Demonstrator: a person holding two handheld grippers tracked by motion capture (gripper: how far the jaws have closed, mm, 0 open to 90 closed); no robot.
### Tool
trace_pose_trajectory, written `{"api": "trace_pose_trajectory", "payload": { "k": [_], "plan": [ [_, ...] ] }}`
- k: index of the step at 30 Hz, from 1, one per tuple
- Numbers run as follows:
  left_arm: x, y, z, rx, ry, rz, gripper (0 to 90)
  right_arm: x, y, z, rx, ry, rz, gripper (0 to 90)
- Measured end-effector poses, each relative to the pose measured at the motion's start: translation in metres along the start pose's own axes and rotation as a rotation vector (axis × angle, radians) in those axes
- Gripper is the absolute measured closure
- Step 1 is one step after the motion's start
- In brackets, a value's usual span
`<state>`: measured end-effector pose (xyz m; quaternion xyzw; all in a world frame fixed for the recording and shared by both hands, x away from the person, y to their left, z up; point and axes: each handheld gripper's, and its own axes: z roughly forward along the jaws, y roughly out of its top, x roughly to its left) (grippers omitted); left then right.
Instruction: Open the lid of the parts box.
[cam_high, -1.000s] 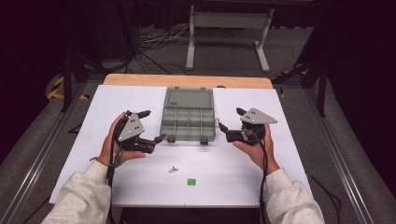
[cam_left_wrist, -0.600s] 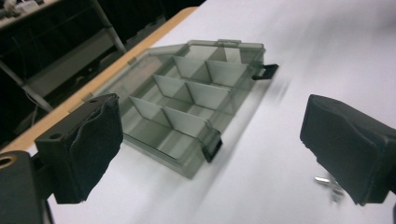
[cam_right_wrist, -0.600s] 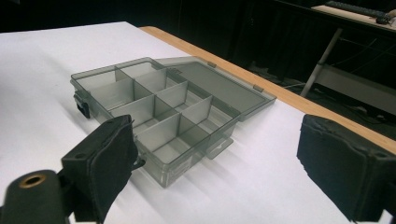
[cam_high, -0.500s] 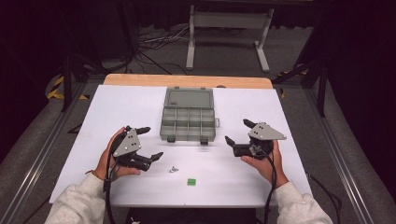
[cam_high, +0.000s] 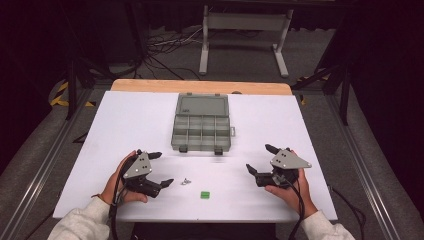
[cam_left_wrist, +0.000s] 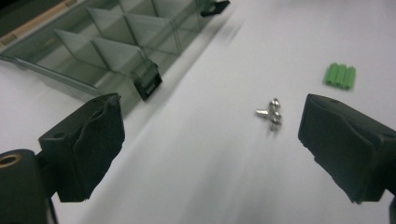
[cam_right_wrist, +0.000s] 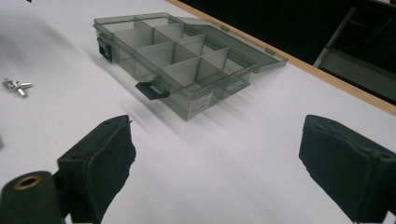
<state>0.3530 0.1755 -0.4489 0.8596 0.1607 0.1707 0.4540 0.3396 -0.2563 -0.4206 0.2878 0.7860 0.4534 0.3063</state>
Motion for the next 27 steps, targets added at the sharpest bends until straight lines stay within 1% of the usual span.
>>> {"api": "trace_pose_trajectory", "payload": {
  "k": [2, 4, 7, 8, 9, 10, 12, 14, 17, 18, 19, 20, 21, 23, 25, 26, 27],
  "plan": [
    [-0.004, -0.003, -0.001, 0.001, -0.006, -0.011, 9.3, 0.002, -0.001, -0.003, 0.003, 0.004, -0.010, 9.5],
    [-0.007, -0.006, -0.002, 0.011, -0.014, -0.013, 9.4, 0.005, -0.003, -0.005, 0.012, -0.003, -0.025, 8.6],
    [-0.009, -0.007, -0.003, 0.018, -0.015, -0.012, 9.7, 0.009, -0.006, -0.009, 0.011, 0.013, -0.018, 7.5],
    [-0.010, -0.007, -0.004, 0.016, -0.024, -0.022, 10.0, 0.010, -0.007, -0.010, 0.014, 0.018, -0.017, 7.1],
    [-0.011, -0.008, -0.004, 0.013, -0.025, -0.025, 10.5, 0.012, -0.008, -0.011, 0.015, 0.025, -0.012, 6.8],
    [-0.011, -0.008, -0.004, 0.017, -0.028, -0.019, 10.5, 0.012, -0.008, -0.011, 0.015, 0.025, -0.012, 6.8],
    [-0.012, -0.008, -0.004, 0.013, -0.047, -0.025, 12.3, 0.015, -0.010, -0.011, 0.029, 0.039, -0.009, 6.3],
    [-0.012, -0.008, -0.003, 0.028, -0.043, -0.026, 12.3, 0.017, -0.011, -0.011, 0.033, 0.041, -0.017, 6.4],
    [-0.013, -0.008, -0.001, 0.037, -0.050, -0.027, 14.0, 0.019, -0.010, -0.010, 0.033, 0.039, -0.019, 7.3],
    [-0.013, -0.008, -0.001, 0.041, -0.045, -0.020, 14.7, 0.020, -0.010, -0.010, 0.036, 0.039, -0.025, 7.3],
    [-0.013, -0.008, 0.000, 0.048, -0.046, -0.019, 15.7, 0.021, -0.009, -0.010, 0.037, 0.039, -0.030, 7.4],
    [-0.014, -0.008, 0.001, 0.066, -0.041, -0.019, 19.2, 0.021, -0.009, -0.009, 0.034, 0.042, -0.029, 7.6],
    [-0.014, -0.008, 0.003, 0.086, -0.025, -0.010, 23.7, 0.021, -0.009, -0.009, 0.034, 0.046, -0.031, 7.7],
    [-0.014, -0.007, 0.007, 0.097, -0.049, -0.021, 25.9, 0.020, -0.009, -0.008, 0.030, 0.050, -0.024, 8.0],
    [-0.015, -0.006, 0.009, 0.106, -0.050, -0.019, 29.7, 0.021, -0.010, -0.007, 0.039, 0.054, -0.022, 8.1],
    [-0.016, -0.004, 0.015, 0.125, -0.061, -0.012, 29.7, 0.021, -0.010, -0.007, 0.039, 0.054, -0.021, 8.1],
    [-0.017, -0.002, 0.018, 0.134, -0.070, -0.010, 30.4, 0.021, -0.011, -0.006, 0.041, 0.055, -0.020, 8.2]
  ]
}}
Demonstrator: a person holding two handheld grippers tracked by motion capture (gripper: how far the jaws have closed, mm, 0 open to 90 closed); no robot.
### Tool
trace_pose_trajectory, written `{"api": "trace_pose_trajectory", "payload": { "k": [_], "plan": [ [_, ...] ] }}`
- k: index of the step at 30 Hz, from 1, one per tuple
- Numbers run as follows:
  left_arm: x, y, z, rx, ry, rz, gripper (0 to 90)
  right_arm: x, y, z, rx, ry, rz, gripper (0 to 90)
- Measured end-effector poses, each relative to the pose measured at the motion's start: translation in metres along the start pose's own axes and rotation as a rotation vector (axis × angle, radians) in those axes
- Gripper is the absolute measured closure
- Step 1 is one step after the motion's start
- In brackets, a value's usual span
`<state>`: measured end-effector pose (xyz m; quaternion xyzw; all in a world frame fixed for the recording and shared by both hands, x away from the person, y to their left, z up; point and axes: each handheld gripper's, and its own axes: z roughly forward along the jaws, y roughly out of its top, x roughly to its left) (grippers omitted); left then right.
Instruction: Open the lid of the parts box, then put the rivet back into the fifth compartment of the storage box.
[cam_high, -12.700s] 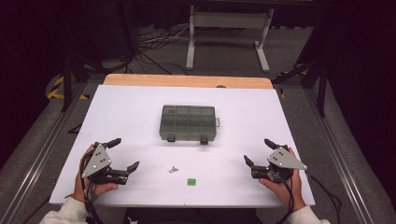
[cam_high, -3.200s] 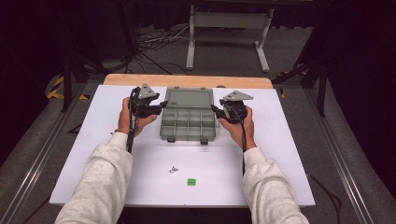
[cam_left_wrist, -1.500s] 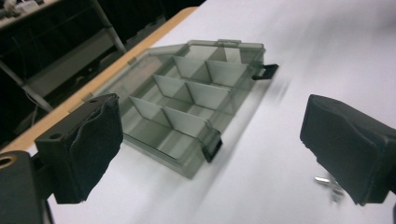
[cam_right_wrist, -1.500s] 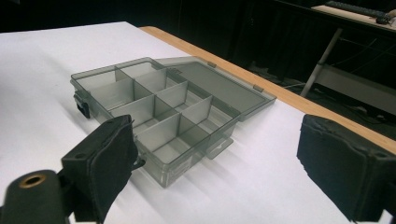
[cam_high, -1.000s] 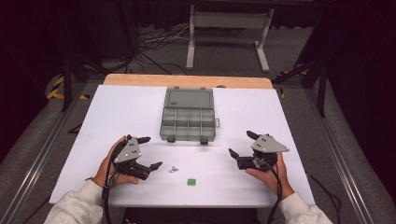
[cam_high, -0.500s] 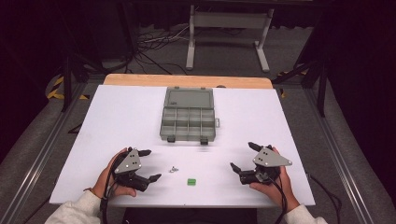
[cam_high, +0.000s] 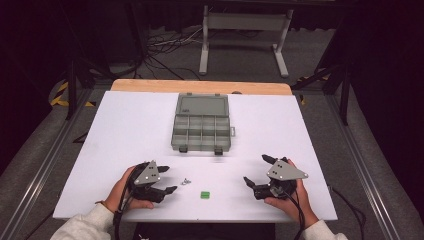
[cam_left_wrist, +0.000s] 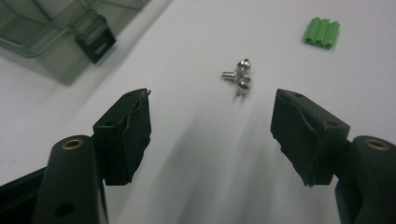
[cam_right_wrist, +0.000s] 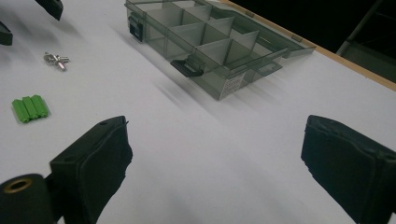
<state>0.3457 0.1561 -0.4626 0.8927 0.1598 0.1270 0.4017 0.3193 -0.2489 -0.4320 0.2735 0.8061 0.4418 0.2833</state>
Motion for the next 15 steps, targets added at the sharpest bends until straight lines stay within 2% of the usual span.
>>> {"api": "trace_pose_trajectory", "payload": {
  "k": [6, 11, 15],
  "plan": [
    [0.000, 0.012, 0.018, 0.043, -0.041, 0.023, 37.5, 0.001, 0.000, 0.000, 0.008, 0.006, -0.010, 8.7],
    [0.003, 0.015, 0.022, 0.053, -0.093, 0.014, 45.9, -0.001, -0.001, 0.001, 0.013, 0.004, -0.001, 9.0],
    [0.004, 0.016, 0.024, 0.053, -0.149, 0.023, 62.6, -0.001, -0.005, 0.000, 0.031, 0.003, -0.007, 9.0]
  ]
}}
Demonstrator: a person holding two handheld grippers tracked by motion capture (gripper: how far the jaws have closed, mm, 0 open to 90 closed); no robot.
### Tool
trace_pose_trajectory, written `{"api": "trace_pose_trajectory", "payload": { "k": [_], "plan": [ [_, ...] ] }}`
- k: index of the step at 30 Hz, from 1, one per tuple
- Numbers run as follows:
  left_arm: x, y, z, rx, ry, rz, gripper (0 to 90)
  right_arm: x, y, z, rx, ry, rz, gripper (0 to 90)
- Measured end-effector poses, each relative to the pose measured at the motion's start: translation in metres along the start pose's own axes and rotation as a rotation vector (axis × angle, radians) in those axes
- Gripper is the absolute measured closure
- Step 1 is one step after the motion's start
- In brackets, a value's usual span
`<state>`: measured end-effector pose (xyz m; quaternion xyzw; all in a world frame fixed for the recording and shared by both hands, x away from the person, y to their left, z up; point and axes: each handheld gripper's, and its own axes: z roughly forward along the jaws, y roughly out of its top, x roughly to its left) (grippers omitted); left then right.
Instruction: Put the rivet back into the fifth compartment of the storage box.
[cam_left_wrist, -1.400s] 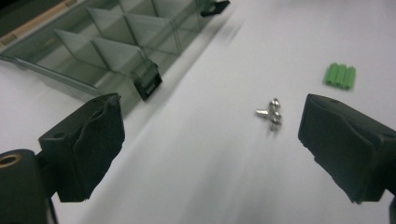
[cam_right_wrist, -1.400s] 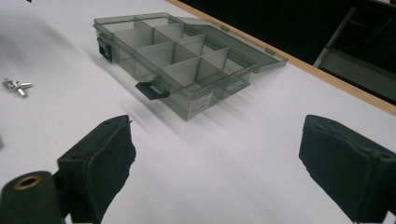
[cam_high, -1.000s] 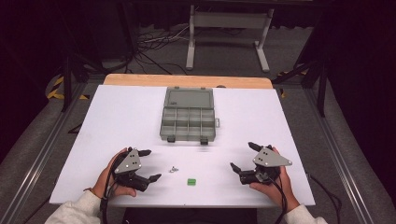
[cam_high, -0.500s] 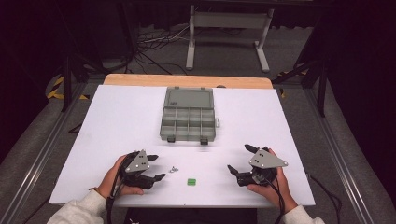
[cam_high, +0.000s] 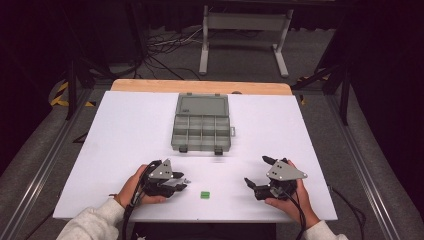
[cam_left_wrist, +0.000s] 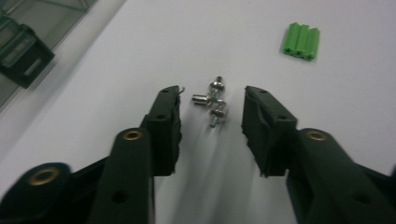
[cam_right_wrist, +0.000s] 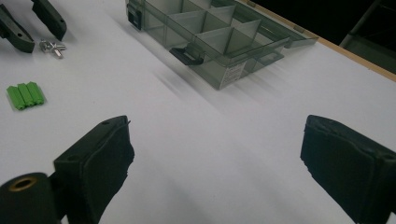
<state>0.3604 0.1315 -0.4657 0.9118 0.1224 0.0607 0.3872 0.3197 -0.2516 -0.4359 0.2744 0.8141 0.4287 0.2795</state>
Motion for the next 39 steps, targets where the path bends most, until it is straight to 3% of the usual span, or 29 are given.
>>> {"api": "trace_pose_trajectory", "payload": {
  "k": [4, 8, 19, 39],
  "plan": [
    [-0.001, 0.000, 0.000, 0.005, 0.002, -0.008, 72.4, 0.001, -0.002, -0.001, 0.008, 0.000, 0.000, 9.2],
    [-0.004, 0.001, 0.000, 0.007, -0.011, 0.020, 82.6, 0.002, -0.003, -0.003, 0.009, -0.002, -0.007, 9.2],
    [-0.006, -0.004, -0.005, -0.013, -0.002, 0.034, 83.2, 0.003, -0.001, -0.006, -0.002, -0.006, -0.011, 9.5],
    [0.000, -0.005, -0.019, -0.043, 0.069, 0.039, 83.3, 0.000, 0.000, -0.010, -0.027, -0.016, 0.001, 9.5]
  ]
}}
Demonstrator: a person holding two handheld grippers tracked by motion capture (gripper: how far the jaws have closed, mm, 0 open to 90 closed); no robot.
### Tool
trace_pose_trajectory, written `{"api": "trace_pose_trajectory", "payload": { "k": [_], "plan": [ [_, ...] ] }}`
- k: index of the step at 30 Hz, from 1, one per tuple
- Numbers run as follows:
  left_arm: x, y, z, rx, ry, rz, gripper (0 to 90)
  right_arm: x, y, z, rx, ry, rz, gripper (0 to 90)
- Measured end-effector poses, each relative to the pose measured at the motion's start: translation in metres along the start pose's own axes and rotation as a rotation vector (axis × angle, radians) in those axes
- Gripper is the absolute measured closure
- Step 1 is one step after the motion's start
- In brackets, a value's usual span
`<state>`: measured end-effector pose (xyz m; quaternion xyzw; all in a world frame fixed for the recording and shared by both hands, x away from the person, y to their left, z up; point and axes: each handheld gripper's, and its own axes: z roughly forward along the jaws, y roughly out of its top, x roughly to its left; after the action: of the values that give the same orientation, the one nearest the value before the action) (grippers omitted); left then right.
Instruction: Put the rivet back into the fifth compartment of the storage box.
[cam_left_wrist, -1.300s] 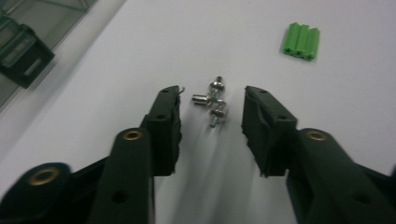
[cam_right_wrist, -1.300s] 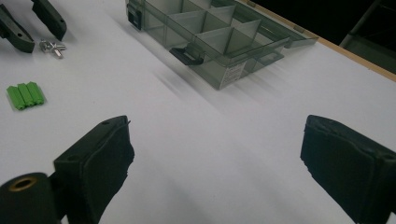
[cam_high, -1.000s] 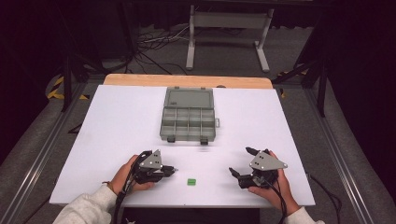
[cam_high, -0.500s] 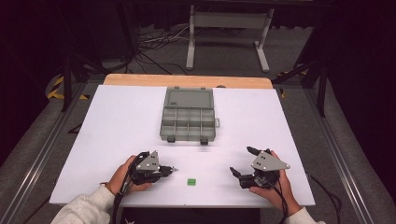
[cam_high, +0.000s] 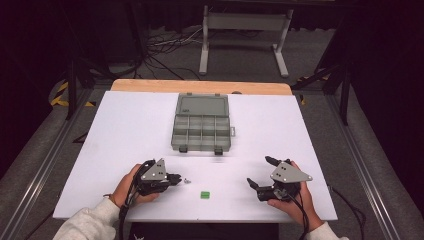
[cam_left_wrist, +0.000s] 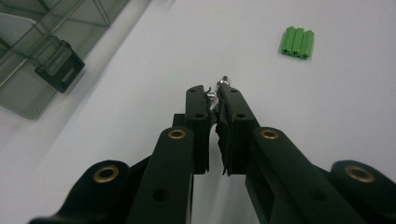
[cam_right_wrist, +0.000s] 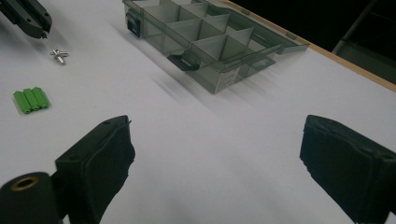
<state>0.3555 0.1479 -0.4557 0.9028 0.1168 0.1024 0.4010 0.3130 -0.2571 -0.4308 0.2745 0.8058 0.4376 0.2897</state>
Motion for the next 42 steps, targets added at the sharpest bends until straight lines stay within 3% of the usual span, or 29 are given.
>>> {"api": "trace_pose_trajectory", "payload": {
  "k": [17, 42],
  "plan": [
    [0.006, 0.001, -0.011, -0.040, 0.040, -0.007, 83.3, 0.000, 0.001, -0.002, -0.017, -0.006, 0.001, 9.5],
    [0.025, 0.011, -0.034, -0.125, 0.141, -0.031, 83.4, 0.000, 0.002, -0.003, -0.032, -0.007, 0.005, 9.4]
  ]
}}
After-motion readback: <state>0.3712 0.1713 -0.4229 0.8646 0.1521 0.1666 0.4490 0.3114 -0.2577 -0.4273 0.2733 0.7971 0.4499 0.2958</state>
